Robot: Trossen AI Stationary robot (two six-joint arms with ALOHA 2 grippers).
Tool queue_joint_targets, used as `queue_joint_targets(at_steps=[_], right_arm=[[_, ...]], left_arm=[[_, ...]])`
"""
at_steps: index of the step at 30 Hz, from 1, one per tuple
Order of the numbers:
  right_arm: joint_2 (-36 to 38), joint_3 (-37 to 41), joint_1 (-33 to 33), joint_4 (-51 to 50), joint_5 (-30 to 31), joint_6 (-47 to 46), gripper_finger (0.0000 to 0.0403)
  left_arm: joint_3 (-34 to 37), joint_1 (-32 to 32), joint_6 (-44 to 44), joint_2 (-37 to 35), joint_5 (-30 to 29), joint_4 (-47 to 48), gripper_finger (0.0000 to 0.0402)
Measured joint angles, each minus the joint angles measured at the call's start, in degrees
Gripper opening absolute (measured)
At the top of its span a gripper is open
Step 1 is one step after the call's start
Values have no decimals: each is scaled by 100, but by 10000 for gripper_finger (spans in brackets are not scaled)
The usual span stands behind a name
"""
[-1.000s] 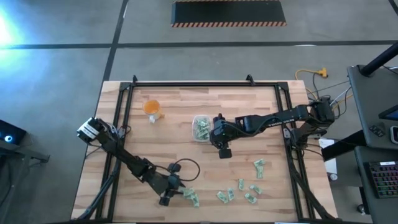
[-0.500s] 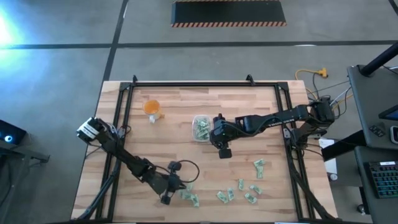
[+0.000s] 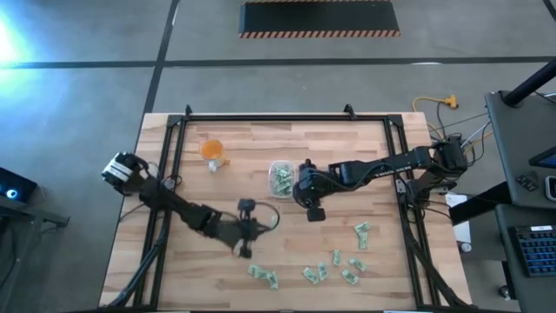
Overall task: Pick and place Stevia / Truvia into bins
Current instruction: Put the stevia packet into the bin
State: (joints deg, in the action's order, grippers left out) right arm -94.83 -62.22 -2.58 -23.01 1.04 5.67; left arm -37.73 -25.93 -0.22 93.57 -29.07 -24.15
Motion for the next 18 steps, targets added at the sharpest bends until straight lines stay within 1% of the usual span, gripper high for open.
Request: queue_joint_targets(at_steps=[3, 8, 10, 14, 18], right_arm=[[0, 2, -6, -233, 4, -90, 121], [0, 4, -6, -517, 22, -222, 121], [2, 8, -6, -611, 29, -260, 121], [7, 75, -10, -686, 39, -273, 120], [7, 183, -19, -684, 39, -362, 120]], left_arm=[[50, 544, 274, -3, 33, -21, 0], [-3, 1419, 723, 1, 517, -49, 0], [-47, 1620, 926, -39, 624, -55, 0], [-57, 1889, 1376, -236, 635, -81, 0], [-35, 2268, 1465, -350, 654, 78, 0]])
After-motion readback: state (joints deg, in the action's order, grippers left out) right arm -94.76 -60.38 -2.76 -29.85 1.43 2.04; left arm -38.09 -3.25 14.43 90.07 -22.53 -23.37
